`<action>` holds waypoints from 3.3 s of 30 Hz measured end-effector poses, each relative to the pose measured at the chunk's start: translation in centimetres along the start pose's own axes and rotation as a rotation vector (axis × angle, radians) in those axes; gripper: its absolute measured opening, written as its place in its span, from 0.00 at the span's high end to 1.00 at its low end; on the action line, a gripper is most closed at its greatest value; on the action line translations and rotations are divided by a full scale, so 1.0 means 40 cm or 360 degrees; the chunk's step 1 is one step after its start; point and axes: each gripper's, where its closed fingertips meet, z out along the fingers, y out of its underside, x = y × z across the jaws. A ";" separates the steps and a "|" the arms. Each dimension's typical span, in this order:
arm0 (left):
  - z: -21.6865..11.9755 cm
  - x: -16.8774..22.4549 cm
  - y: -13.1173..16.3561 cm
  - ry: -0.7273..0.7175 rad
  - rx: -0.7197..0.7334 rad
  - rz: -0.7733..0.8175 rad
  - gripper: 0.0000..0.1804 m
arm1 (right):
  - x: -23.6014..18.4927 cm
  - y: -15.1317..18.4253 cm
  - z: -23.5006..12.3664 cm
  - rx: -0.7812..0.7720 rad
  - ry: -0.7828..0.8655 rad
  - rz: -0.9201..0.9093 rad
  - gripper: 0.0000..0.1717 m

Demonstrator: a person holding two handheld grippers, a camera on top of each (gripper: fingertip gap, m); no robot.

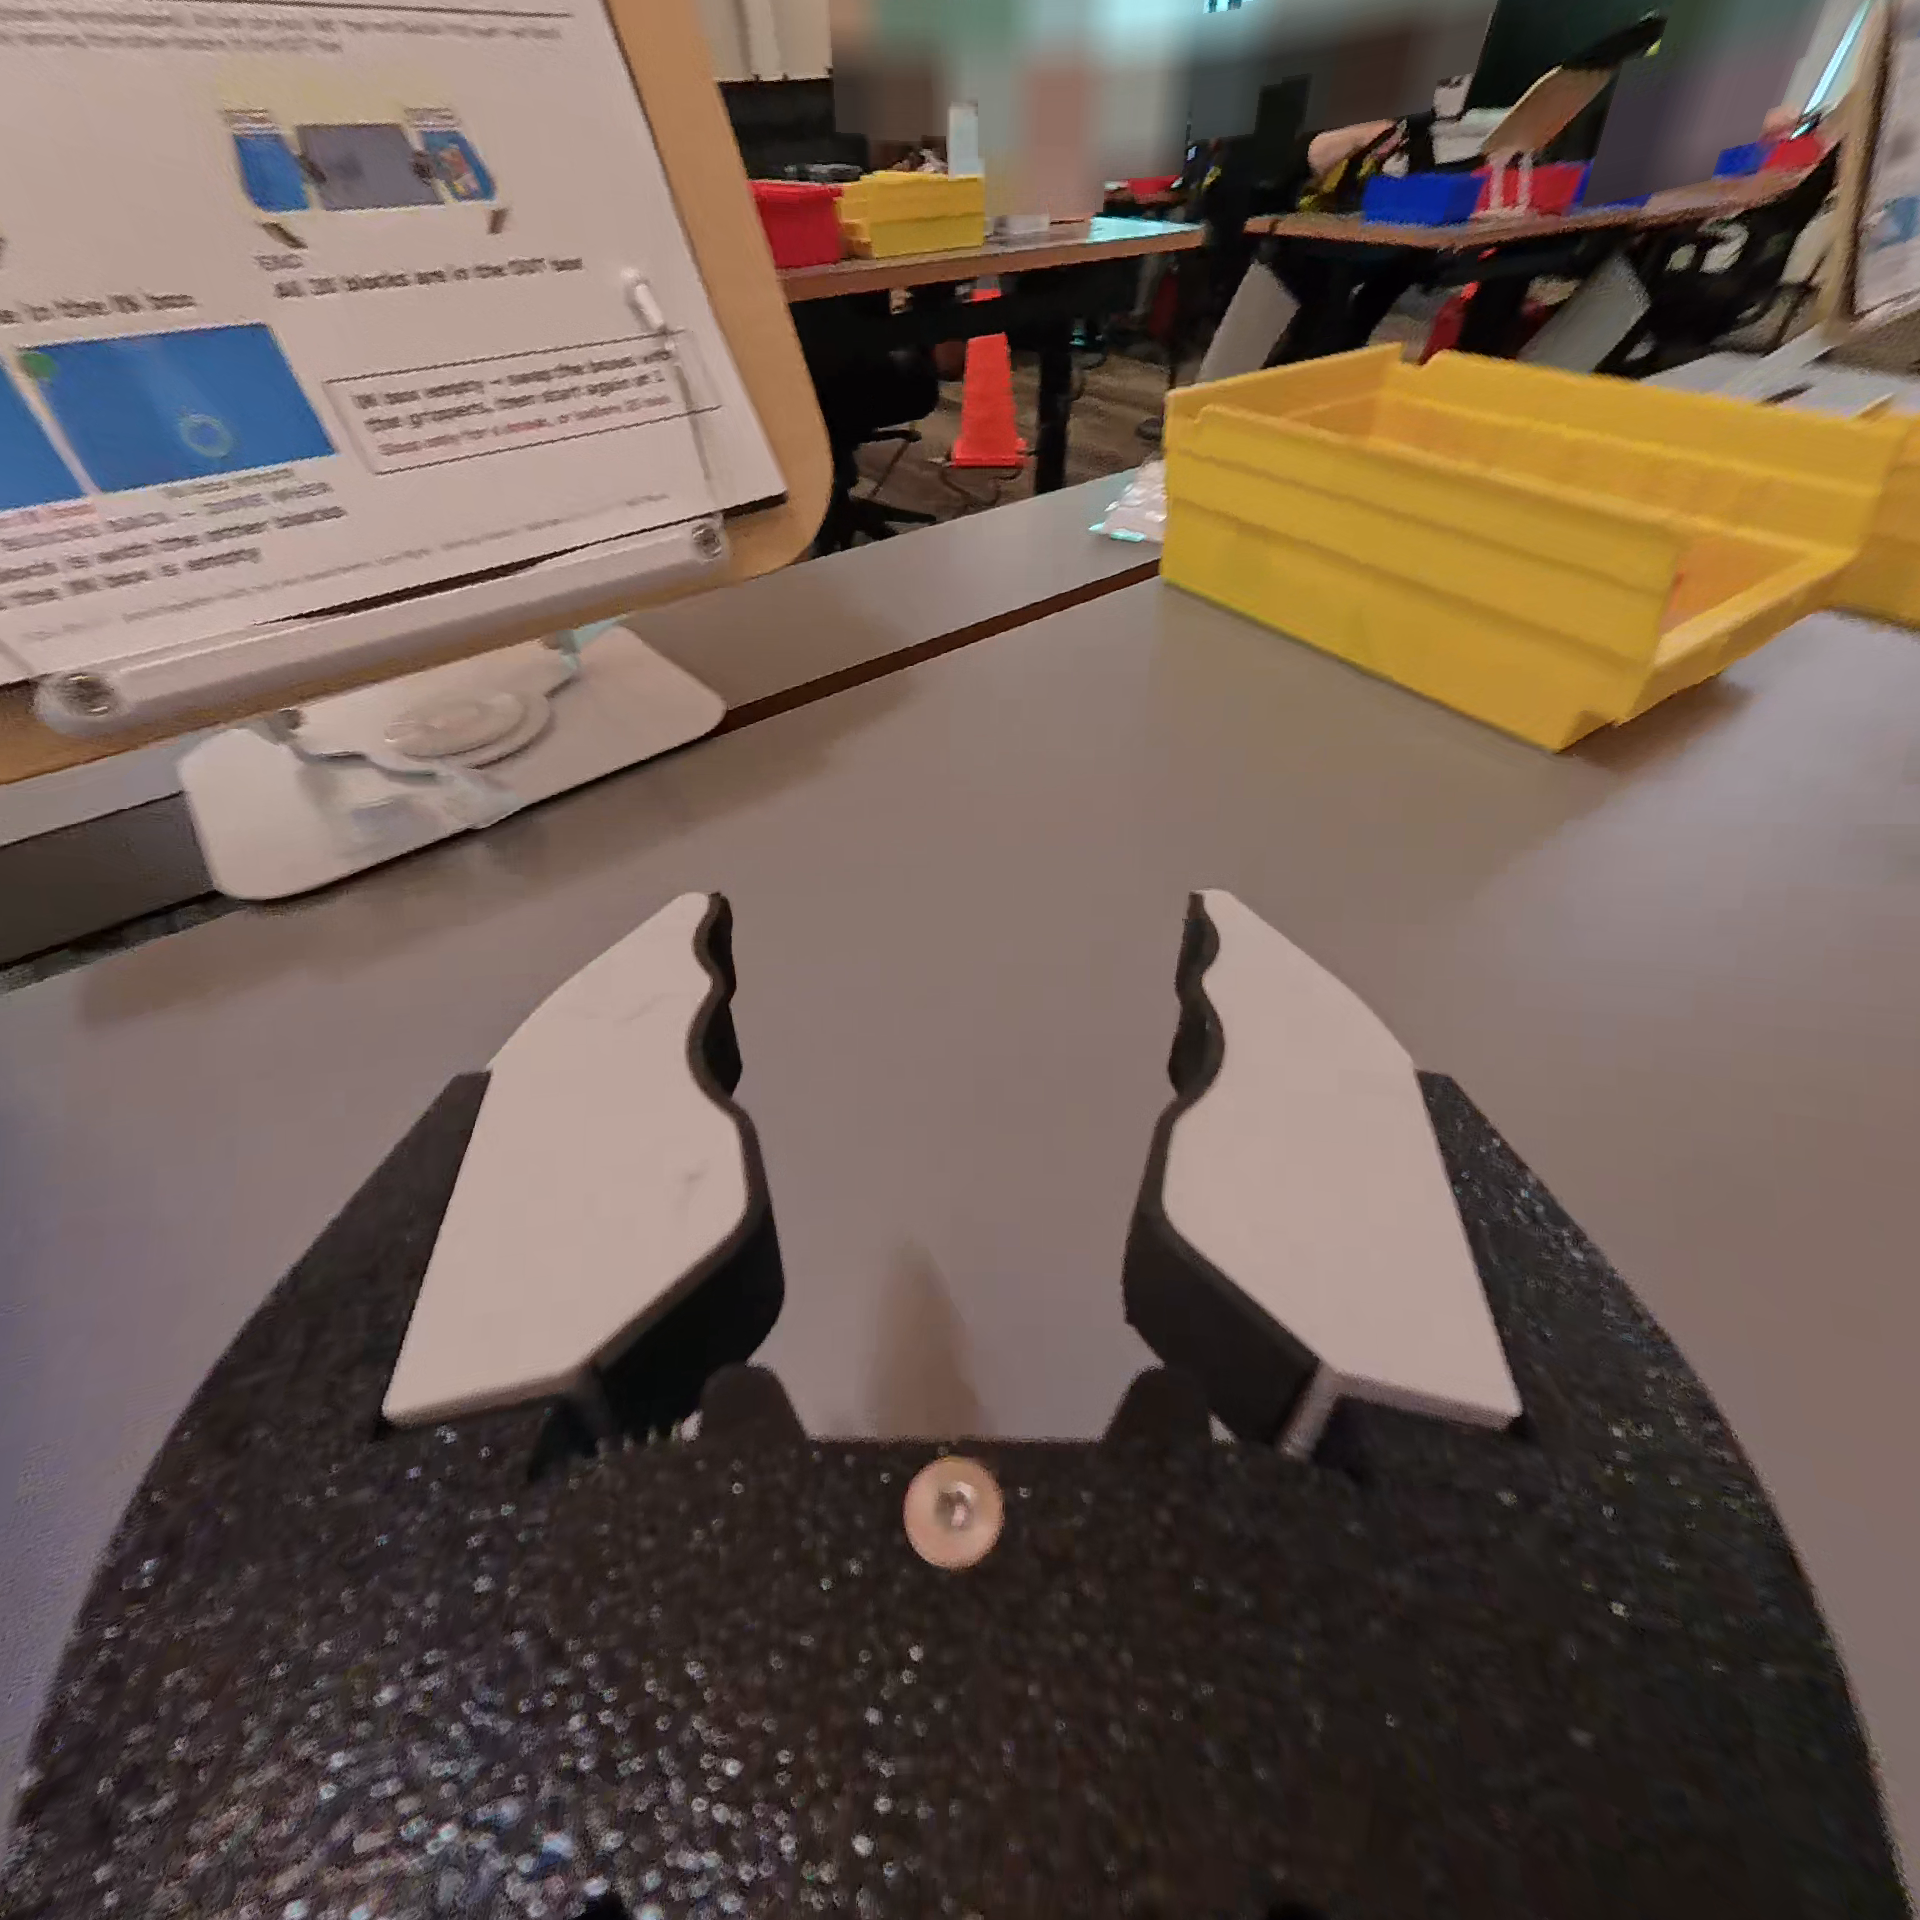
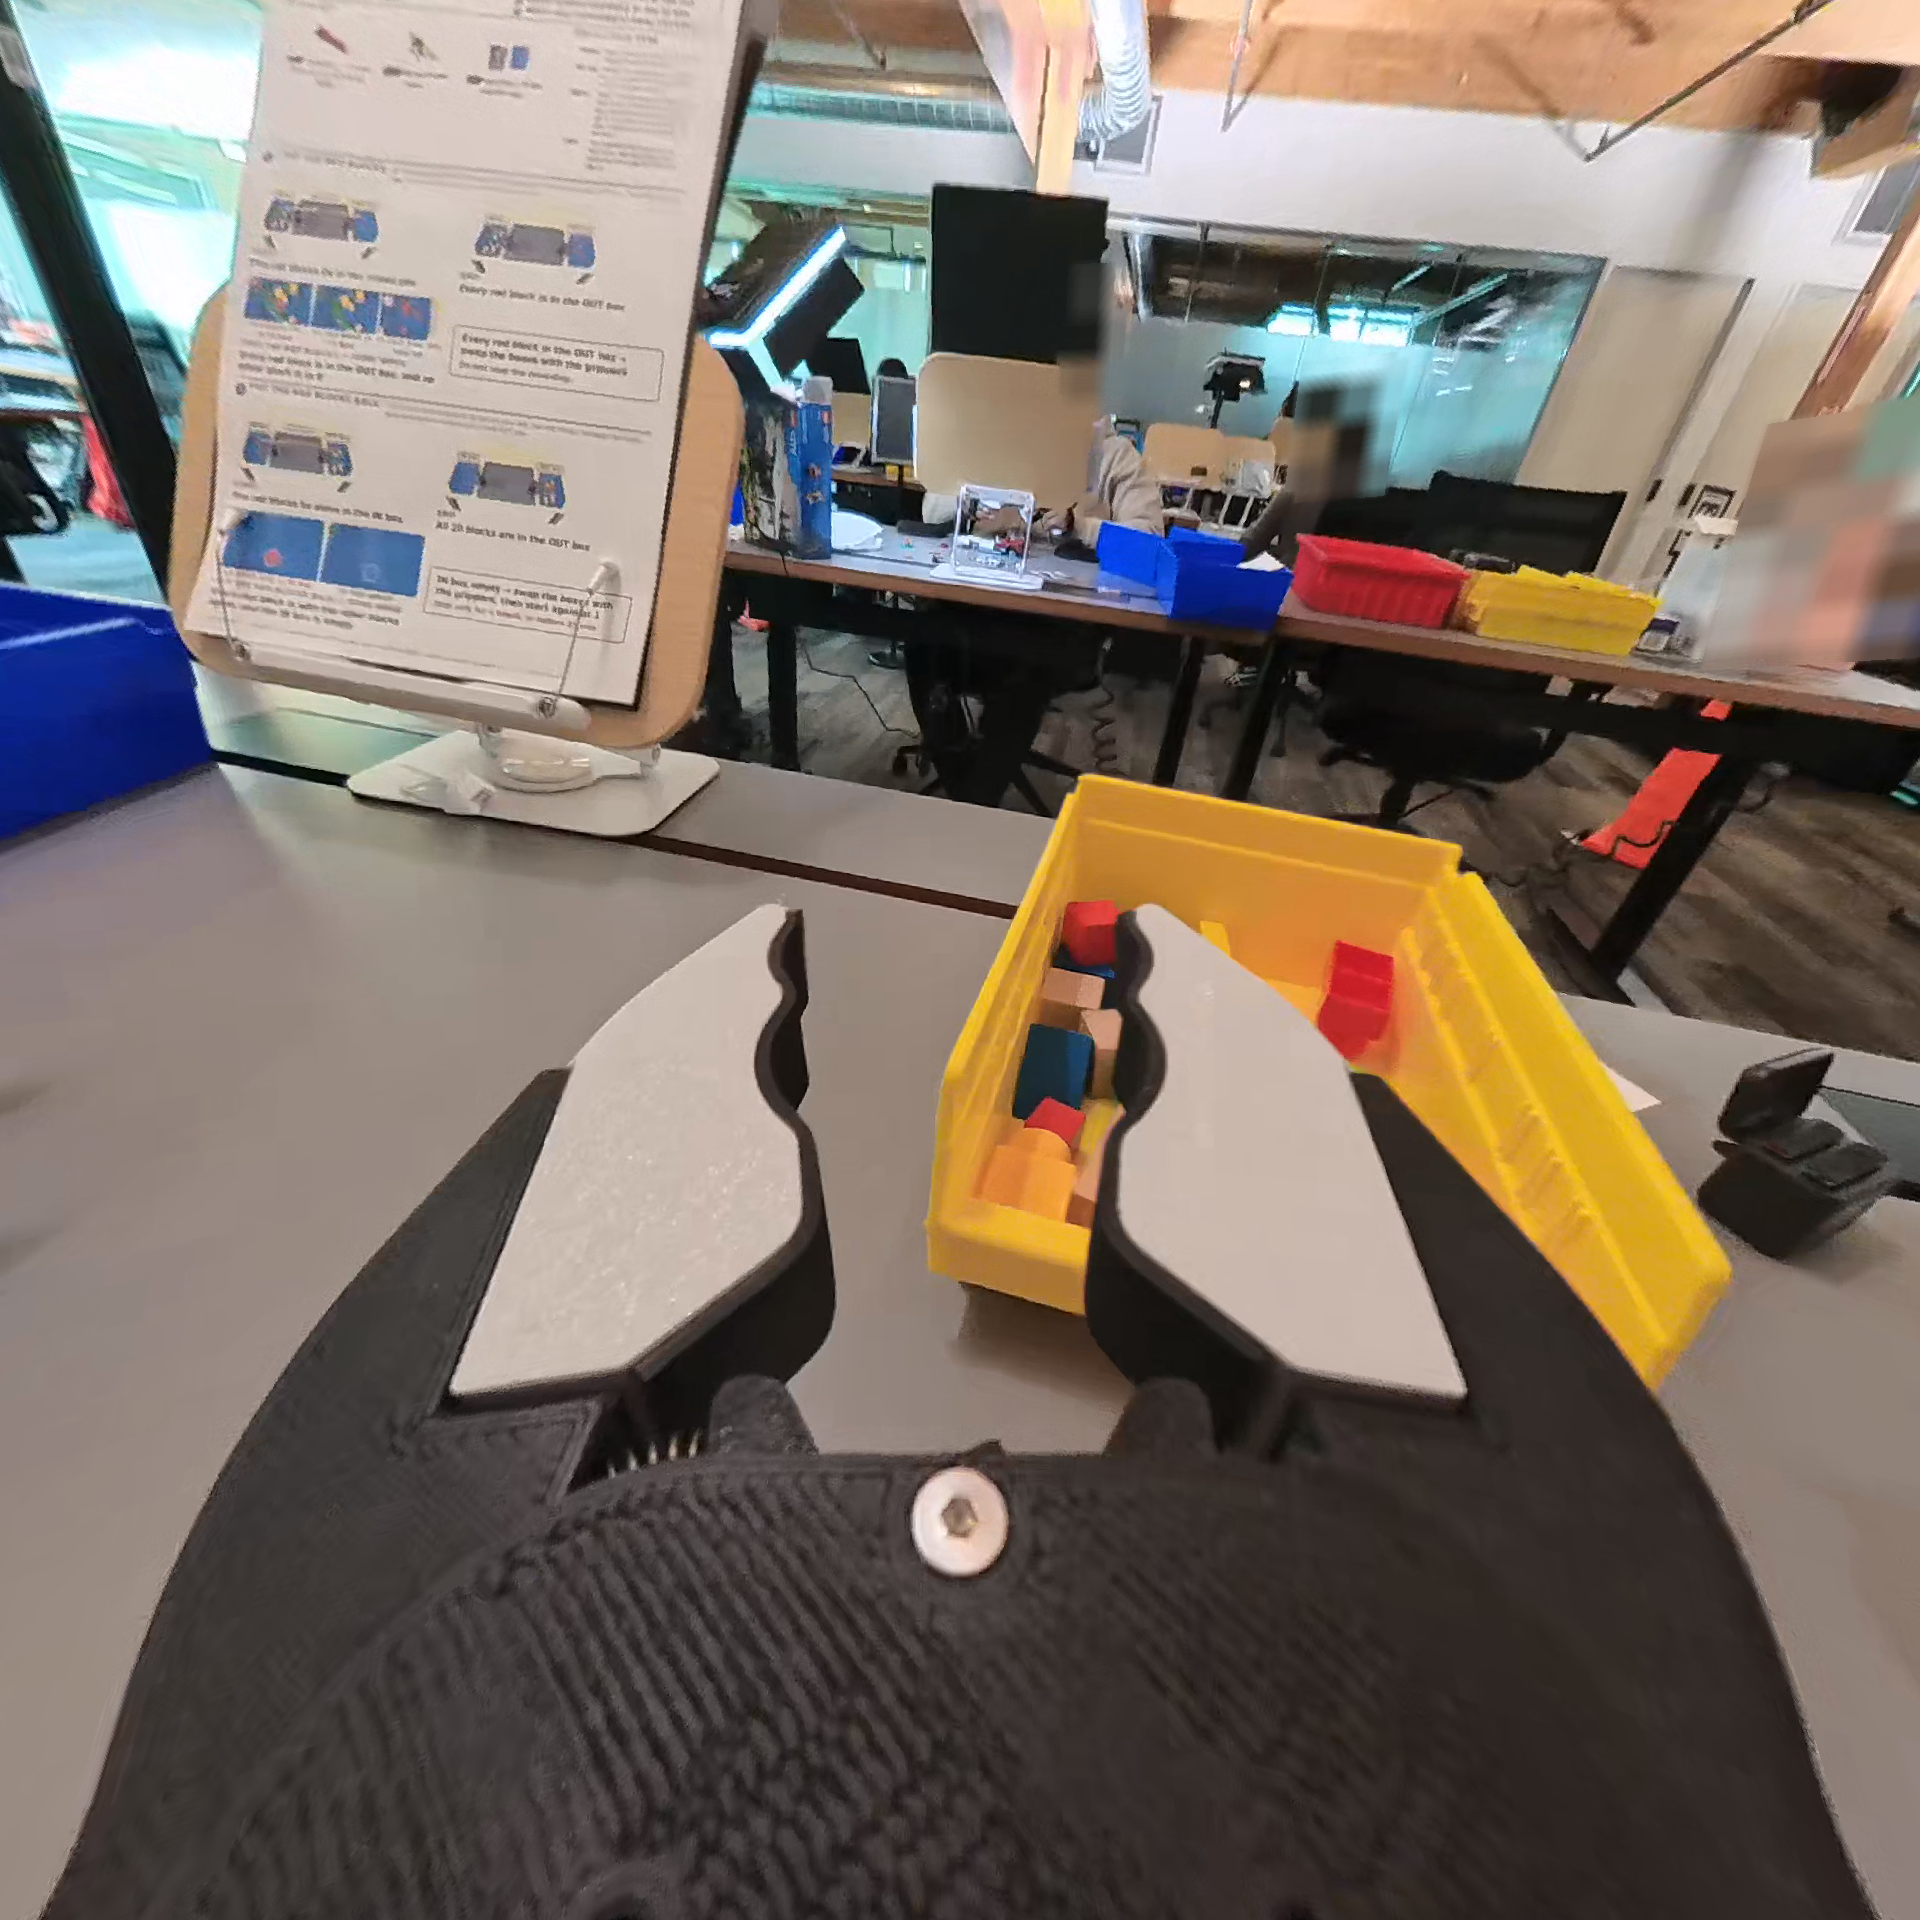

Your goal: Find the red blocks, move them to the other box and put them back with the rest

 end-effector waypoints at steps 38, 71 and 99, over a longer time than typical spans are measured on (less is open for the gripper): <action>0.813 0.493 -0.046 0.0049 -0.1364 -0.0545 0.64 | 0.214 0.072 -0.129 -0.0168 0.0346 -0.0029 0.67; 0.741 0.253 0.007 0.0313 -0.1511 -0.0194 0.97 | 0.216 0.052 -0.137 -0.0103 0.0331 -0.0013 0.67; -0.538 -0.258 0.202 0.0257 -0.1549 -0.0306 0.97 | -0.667 -0.061 0.322 -0.0362 -0.0875 0.0371 0.49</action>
